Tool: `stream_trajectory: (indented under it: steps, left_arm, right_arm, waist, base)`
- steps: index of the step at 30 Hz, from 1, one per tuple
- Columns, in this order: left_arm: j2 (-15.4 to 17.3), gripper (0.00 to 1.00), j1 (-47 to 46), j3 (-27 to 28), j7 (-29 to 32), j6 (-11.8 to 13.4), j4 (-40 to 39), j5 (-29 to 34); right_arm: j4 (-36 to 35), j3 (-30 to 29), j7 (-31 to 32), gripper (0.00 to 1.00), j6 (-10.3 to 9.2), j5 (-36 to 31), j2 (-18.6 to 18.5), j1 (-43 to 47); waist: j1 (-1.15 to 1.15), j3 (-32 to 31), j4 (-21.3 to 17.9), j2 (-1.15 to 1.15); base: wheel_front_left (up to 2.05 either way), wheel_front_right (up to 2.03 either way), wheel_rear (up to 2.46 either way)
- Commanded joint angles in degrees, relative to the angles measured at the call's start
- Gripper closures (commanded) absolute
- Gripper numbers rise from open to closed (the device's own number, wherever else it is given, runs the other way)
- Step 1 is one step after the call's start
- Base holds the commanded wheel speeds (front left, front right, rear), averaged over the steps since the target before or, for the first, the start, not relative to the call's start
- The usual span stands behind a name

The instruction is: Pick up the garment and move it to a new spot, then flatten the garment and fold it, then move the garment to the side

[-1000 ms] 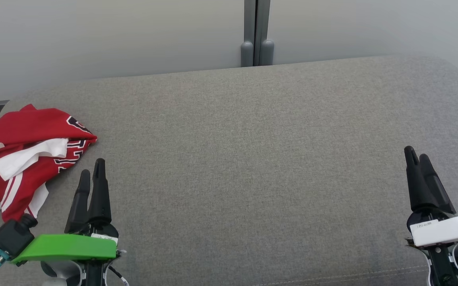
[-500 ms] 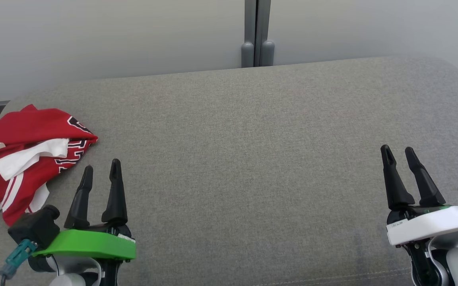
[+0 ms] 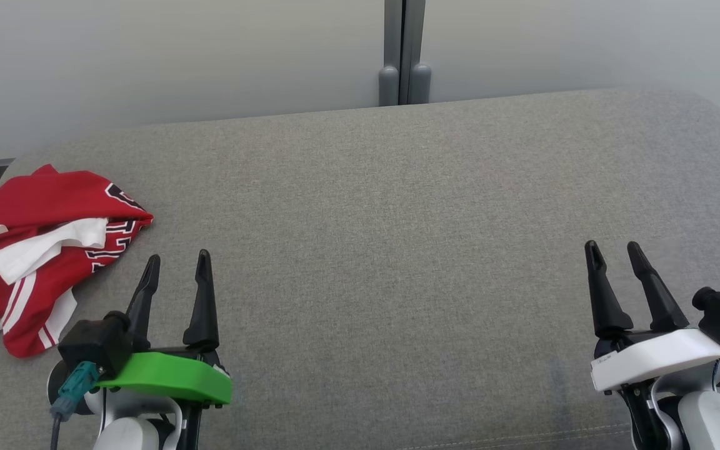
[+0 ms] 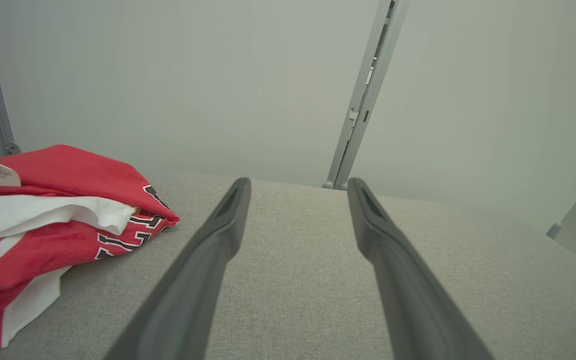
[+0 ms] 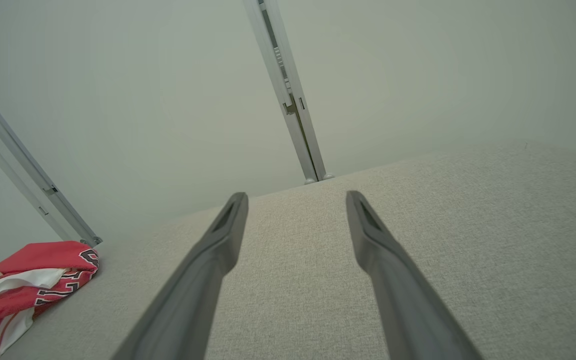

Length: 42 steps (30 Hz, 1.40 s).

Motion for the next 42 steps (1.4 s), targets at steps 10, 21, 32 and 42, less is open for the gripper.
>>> stream_trajectory:
  steps: [10, 21, 32, 42]
  left_arm:
    - [0.9, 0.0, -2.5, -0.9, -2.0, 2.4, 4.5, 6.1]
    - [0.9, 0.0, -3.4, -1.9, -3.4, 3.7, 8.2, 10.5]
    - [-0.1, 0.0, -4.2, -1.6, -4.7, 3.7, 11.8, 12.1]
    - [-0.9, 0.0, -5.3, -1.2, -5.0, 4.4, 13.7, 12.8]
  right_arm:
    - [3.1, 1.3, -1.9, 0.0, 0.02, -7.5, 0.7, -1.4]
    - [5.7, 1.7, -3.2, 0.0, 0.02, -13.4, 1.6, -1.9]
    - [7.1, 1.0, -4.5, 0.0, 0.03, -17.4, 2.1, -3.7]
    - [9.8, 1.3, -5.5, 0.0, 0.02, -19.2, 2.2, -5.3]
  waist:
    - [0.0, -0.3, -0.3, 0.0]
    - [0.0, -0.3, -0.1, 0.0]
    - [0.0, -0.4, 0.1, 0.0]
    - [0.0, -0.5, 0.4, 0.0]
  base:
    - [0.0, 0.0, 0.0]
    - [0.0, 0.0, 0.0]
    - [0.0, 0.0, 0.0]
    - [0.0, 0.0, 0.0]
